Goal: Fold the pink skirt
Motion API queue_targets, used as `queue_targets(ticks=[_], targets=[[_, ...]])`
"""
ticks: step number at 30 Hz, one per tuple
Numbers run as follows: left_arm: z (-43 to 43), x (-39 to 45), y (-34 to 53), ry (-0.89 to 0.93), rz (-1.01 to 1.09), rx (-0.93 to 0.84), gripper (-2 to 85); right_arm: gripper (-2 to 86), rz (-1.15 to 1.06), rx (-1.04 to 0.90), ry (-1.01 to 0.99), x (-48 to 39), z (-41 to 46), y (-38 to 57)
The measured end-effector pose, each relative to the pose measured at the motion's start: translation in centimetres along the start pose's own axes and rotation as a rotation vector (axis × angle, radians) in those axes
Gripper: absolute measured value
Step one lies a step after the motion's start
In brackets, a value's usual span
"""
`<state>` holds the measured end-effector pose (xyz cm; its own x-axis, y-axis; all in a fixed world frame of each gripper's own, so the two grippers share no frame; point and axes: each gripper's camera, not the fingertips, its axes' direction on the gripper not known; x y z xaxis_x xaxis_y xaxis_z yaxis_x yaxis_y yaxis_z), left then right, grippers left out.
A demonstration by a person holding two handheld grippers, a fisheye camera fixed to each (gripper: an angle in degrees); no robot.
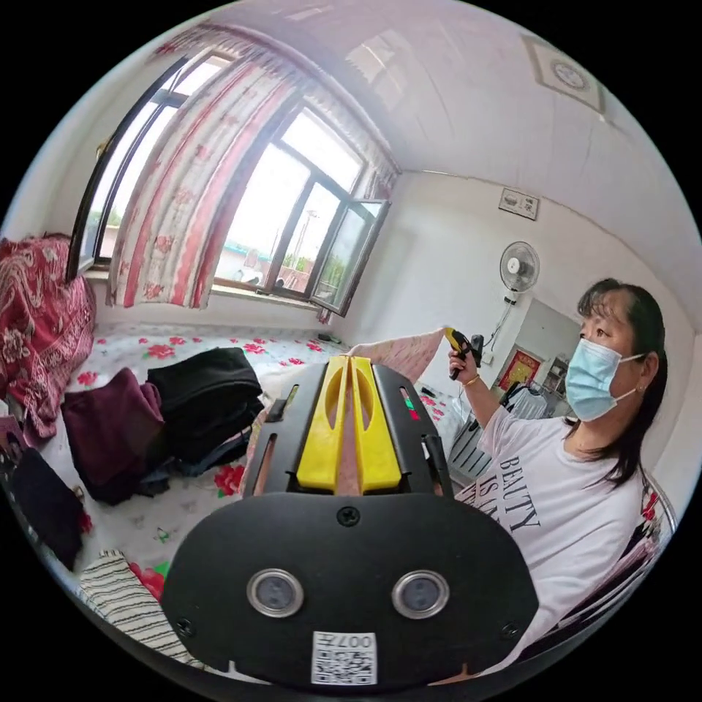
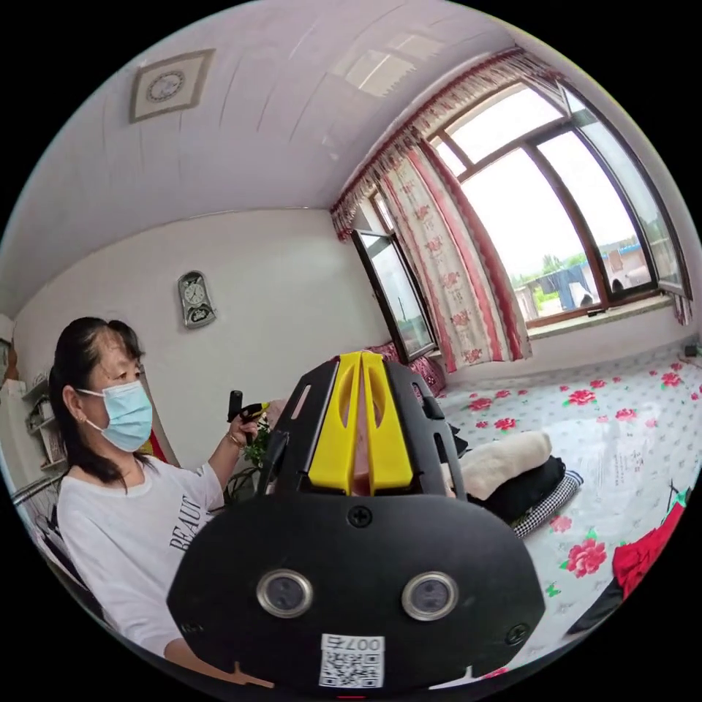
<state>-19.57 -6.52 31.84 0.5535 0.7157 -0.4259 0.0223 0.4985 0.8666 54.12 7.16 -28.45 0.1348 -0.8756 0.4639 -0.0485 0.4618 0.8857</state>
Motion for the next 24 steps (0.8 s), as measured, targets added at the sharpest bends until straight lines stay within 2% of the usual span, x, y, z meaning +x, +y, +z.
queue_targets(ticks=[4, 8, 11, 15, 17, 19, 22, 24], targets=[[-2.1, 2.5, 3.0, -0.038, 0.067, -0.026, -1.0, -0.3, -0.097, -0.048, 0.034, -4.8, -1.5, 2.7], [-2.2, 3.4, 8.6, -0.039, 0.018, -0.070, -1.0, -0.3, -0.092, -0.107, 0.058, -6.3, -2.3, 8.1], [-0.8, 2.5, 15.0, -0.060, -0.115, -0.148, -1.0, -0.3, 0.030, -0.235, 0.117, -5.1, -2.1, 14.4], [2.0, -1.0, 26.0, -0.084, -0.419, -0.232, -1.0, -0.2, 0.295, -0.452, 0.262, -0.9, -0.8, 25.2], [2.7, -2.9, 30.2, -0.094, -0.590, -0.253, -1.0, -0.2, 0.429, -0.435, 0.263, 1.3, -1.3, 29.1], [2.8, -4.0, 33.6, -0.043, -0.703, -0.179, -1.0, -0.1, 0.603, -0.323, 0.209, 4.0, -2.9, 33.0], [3.9, -4.4, 35.0, -0.043, -0.731, -0.186, -1.0, 0.1, 0.717, -0.217, 0.222, 6.1, -3.5, 35.5], [4.7, -4.5, 35.2, -0.095, -0.718, -0.224, -1.0, 0.5, 0.726, -0.251, 0.285, 6.9, -2.2, 36.1]])
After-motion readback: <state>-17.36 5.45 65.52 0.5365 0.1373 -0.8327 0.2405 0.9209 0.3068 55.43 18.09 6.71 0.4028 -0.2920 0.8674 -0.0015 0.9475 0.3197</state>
